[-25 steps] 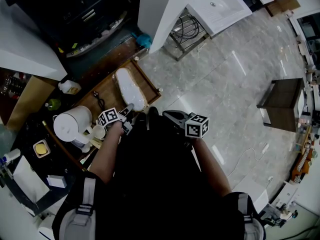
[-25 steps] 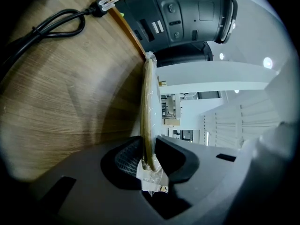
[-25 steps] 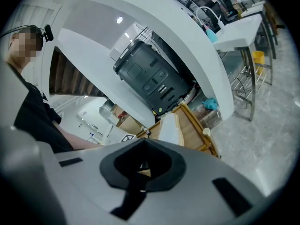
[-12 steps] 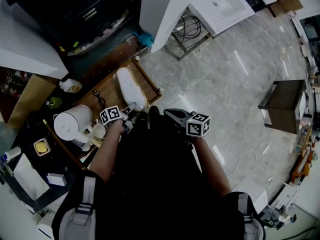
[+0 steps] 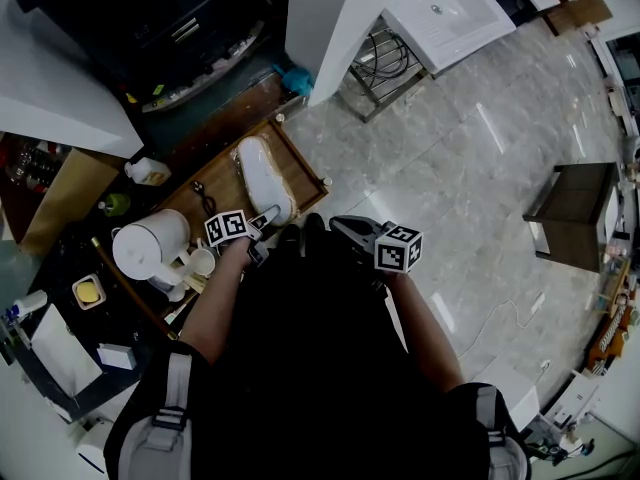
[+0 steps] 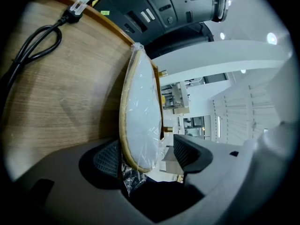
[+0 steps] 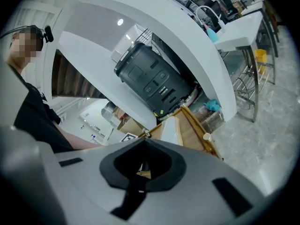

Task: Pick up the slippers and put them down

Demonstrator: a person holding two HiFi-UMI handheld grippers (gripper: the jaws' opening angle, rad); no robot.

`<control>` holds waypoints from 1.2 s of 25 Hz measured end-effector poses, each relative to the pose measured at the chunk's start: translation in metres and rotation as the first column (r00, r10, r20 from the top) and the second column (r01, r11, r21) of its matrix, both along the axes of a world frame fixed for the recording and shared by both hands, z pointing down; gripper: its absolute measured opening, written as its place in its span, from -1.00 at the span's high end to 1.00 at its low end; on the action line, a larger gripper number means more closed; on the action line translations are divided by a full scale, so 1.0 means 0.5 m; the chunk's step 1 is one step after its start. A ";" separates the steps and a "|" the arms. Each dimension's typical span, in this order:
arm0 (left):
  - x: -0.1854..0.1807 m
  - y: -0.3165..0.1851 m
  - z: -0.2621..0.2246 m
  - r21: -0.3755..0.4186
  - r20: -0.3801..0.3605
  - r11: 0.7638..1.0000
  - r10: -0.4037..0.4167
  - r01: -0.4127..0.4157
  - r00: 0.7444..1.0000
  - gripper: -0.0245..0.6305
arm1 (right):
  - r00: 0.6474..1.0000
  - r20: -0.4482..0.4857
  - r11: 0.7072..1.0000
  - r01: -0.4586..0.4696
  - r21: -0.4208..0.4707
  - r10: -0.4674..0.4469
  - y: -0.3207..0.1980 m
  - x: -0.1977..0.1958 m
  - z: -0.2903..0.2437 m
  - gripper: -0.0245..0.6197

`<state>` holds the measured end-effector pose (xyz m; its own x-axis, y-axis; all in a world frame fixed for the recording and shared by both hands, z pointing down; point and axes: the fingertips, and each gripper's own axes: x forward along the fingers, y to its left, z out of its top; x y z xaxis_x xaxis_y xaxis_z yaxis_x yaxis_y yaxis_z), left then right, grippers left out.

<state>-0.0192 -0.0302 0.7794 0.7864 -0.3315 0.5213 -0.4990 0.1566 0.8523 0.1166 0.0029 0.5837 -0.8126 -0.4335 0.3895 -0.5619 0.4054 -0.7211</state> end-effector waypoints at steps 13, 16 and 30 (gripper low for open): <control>-0.024 -0.010 -0.004 0.051 0.151 0.998 0.019 -0.027 0.988 -0.56 | 1.000 0.016 1.000 0.021 0.006 -0.021 -0.005 -0.009 -0.001 0.90; -0.027 -0.007 -0.015 0.057 0.132 0.998 0.008 -0.016 0.991 -0.56 | 0.999 0.021 0.999 0.030 0.011 -0.031 -0.005 -0.016 -0.003 0.90; -0.042 0.002 -0.066 0.107 0.052 0.994 0.010 -0.016 0.999 -0.24 | 0.998 0.026 0.998 0.062 0.027 -0.063 -0.007 -0.051 -0.005 0.90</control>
<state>-0.0404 -0.0294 0.7464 0.7643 -0.3776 0.5227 -0.5436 0.0587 0.8373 0.0913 -0.0006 0.5811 -0.8485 -0.3911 0.3565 -0.5155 0.4584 -0.7240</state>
